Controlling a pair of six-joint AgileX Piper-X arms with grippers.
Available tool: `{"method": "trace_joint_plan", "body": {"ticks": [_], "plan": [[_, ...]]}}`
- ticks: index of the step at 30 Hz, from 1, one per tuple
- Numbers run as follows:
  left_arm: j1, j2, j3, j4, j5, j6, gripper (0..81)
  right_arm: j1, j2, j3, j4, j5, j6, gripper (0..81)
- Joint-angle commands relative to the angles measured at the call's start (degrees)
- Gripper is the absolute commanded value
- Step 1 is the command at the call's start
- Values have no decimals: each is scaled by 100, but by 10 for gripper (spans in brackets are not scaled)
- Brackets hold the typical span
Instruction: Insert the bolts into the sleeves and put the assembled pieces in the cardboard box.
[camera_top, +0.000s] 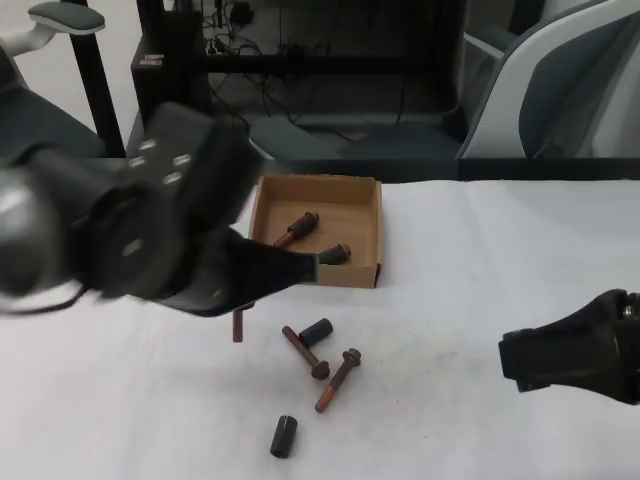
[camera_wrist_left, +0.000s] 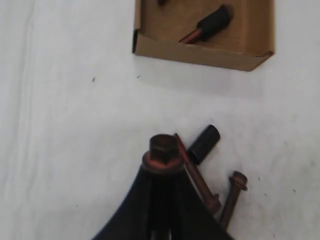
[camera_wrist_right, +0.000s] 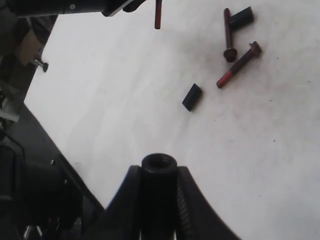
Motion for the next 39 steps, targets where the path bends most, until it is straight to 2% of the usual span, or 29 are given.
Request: {"method": "trace_joint_plan", "body": {"ticks": [1, 8, 11, 19, 23, 26, 31, 34, 39], "plan": [[-10, -929, 705, -696, 470, 172, 17, -7, -59, -89, -73, -407, -295, 4], [9, -2738, 1961, -2053, 1493, 158, 17, 158, -59, -27, -299, -564, -720, 4], [210, -3310, 2369, -2758, 2308, 88, 17, 409, 8, 192, -967, -564, -685, 4], [1438, -3421, 2483, -3526, 4474, -157, 17, 1206, 863, 728, -3246, -361, -25, 4], [2091, -3246, 2483, -3813, 5255, -343, 17, 1444, 1646, 725, -4236, -348, -6, 4], [2427, -2948, 2483, -4089, 5901, -551, 17, 1468, 2210, 725, -4866, -327, 228, 4], [2480, -2440, 2473, -4639, 6144, -1080, 17, 1468, 2836, 638, -5805, -327, 581, 4], [2434, -2215, 2473, -4774, 6272, -1394, 17, 1468, 2965, 398, -5873, -327, 586, 4], [2451, -2077, 2253, -4600, 6027, -1595, 17, 1458, 2971, 86, -5859, -327, 543, 4]]}}
